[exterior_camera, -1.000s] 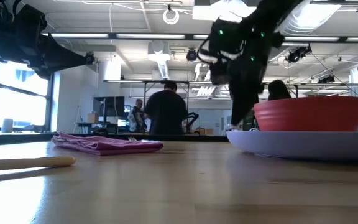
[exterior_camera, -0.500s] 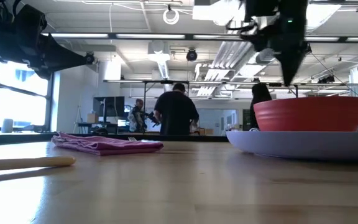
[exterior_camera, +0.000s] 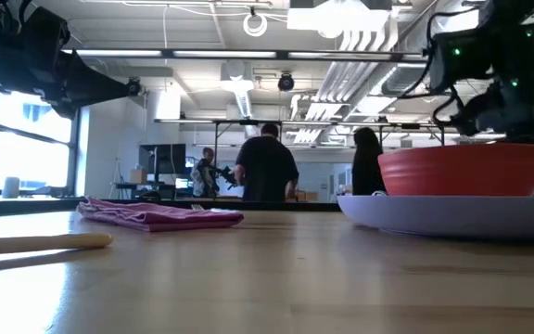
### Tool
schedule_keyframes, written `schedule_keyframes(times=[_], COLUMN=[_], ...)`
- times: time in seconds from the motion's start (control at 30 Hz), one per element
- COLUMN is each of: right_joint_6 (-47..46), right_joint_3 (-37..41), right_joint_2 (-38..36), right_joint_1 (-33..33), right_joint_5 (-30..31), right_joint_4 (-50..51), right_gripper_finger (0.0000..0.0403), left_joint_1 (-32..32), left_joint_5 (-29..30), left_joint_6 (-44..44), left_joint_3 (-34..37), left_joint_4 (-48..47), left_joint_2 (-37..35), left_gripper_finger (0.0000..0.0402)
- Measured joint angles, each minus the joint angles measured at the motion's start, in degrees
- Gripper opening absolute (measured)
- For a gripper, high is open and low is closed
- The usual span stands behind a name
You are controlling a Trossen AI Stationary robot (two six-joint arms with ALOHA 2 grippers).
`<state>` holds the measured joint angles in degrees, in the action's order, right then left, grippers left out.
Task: Set table place
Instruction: Move the purple plate closer to the middle of the table
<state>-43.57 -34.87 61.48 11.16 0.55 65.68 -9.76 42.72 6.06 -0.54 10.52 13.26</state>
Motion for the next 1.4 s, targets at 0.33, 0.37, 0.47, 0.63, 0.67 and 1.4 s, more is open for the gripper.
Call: schedule_keyframes(times=[0.33,0.37,0.47,0.63,0.67,1.4], right_joint_6=[-2.1,-2.7,-4.1,-5.5,-5.6,-10.4], right_joint_3=[1.4,1.4,1.4,1.4,1.4,2.0], right_joint_2=[0.0,0.0,0.0,0.0,0.0,5.9], right_joint_1=[-2.3,-2.6,-4.1,-7.1,-7.4,-9.0], right_joint_5=[-3.6,-3.7,-4.7,-5.2,-5.1,-2.2], right_joint_4=[-4.2,-4.2,-4.2,-4.2,-4.2,-8.9], right_gripper_finger=[0.0000,0.0000,0.0000,0.0000,0.0000,0.0000], left_joint_1=[0.0,0.0,0.0,0.0,0.0,0.0], left_joint_5=[0.4,0.4,0.4,0.4,0.4,0.4], left_joint_6=[0.2,0.2,0.2,0.2,0.2,-0.2], left_joint_3=[0.0,0.0,0.0,0.0,0.0,0.0], left_joint_4=[0.0,0.0,0.0,0.0,0.0,0.0], left_joint_2=[0.0,0.0,0.0,0.0,0.0,0.0], left_gripper_finger=[0.0019,0.0019,0.0019,0.0019,0.0019,0.0019])
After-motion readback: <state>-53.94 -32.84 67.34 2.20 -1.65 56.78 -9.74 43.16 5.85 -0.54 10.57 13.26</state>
